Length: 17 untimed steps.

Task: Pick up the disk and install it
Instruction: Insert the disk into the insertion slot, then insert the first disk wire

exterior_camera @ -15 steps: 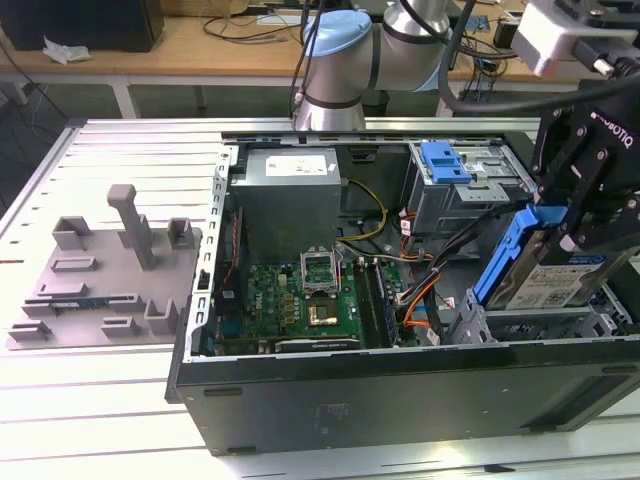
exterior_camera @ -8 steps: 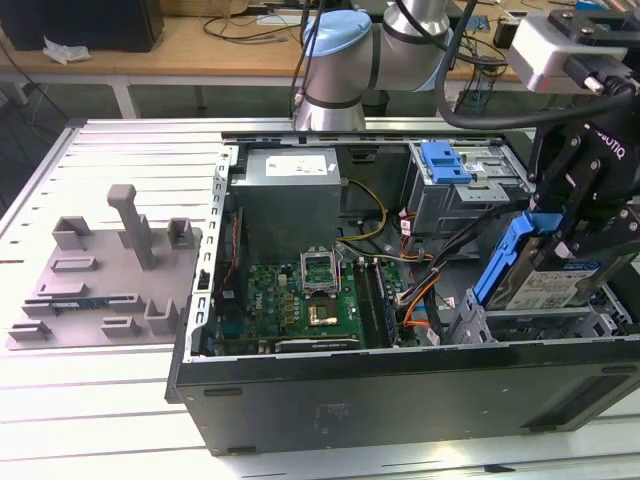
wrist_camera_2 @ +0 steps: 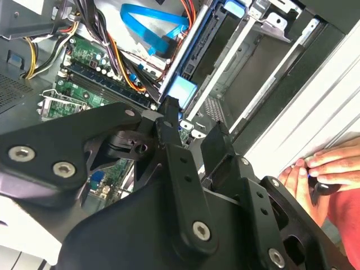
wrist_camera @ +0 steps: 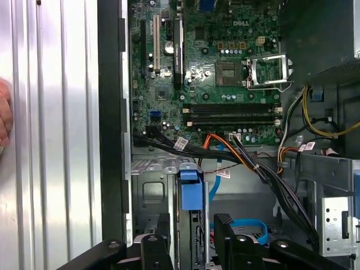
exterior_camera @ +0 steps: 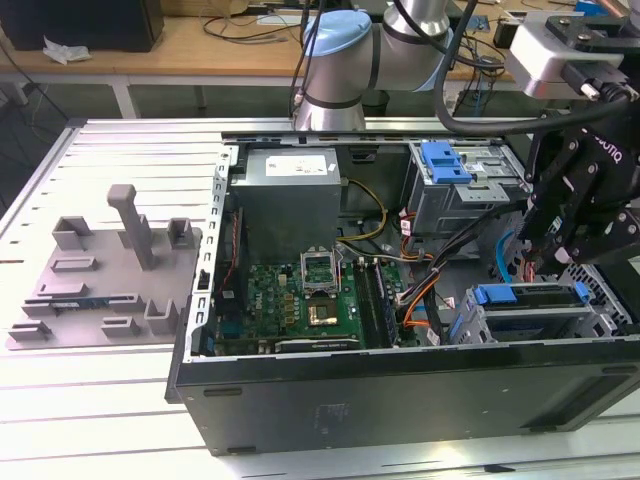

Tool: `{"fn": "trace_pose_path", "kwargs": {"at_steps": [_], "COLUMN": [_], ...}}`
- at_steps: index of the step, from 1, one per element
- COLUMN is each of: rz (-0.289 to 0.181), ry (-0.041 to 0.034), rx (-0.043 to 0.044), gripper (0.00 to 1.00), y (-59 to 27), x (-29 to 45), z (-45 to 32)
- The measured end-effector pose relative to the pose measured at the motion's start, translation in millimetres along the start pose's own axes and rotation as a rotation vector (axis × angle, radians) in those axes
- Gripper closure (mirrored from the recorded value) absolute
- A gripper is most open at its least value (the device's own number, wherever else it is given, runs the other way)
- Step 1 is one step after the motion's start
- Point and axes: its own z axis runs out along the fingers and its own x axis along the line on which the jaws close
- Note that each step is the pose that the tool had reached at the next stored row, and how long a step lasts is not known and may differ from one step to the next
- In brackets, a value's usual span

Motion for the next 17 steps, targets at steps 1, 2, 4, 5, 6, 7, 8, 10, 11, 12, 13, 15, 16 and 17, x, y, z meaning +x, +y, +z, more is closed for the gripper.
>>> {"fn": "trace_pose_path", "kwargs": {"at_steps": [1,2,4,5,6,7,8,10,11,12,13,15,16,17], "rz": [0.0,0.0,0.0,0.0,0.0,0.0,0.0,0.0,0.0,0.0,0.0,0.0,0.001,0.001], "ry": [0.0,0.0,0.0,0.0,0.0,0.0,-0.0001,0.0001,0.0005,0.0012,0.0018,0.0021,0.0024,0.0037], "rx": [0.0,0.0,0.0,0.0,0.0,0.0,0.0,0.0,0.0,0.0001,0.0001,0.0001,0.0001,0.0001], "gripper": [0.56,0.56,0.56,0.56,0.56,0.56,0.56,0.56,0.56,0.56,0.56,0.56,0.56,0.56], "y": [0.0,0.0,0.0,0.0,0.0,0.0,0.0,0.0,0.0,0.0,0.0,0.0,0.0,0.2], "x": [0.0,0.0,0.0,0.0,0.0,0.0,0.0,0.0,0.0,0.0,0.0,-1.2,-3.9,-9.1], "z": [0.0,0.3,0.6,0.6,0.7,0.7,0.7,0.9,1.0,1.0,0.9,1.1,1.2,1.0]}}
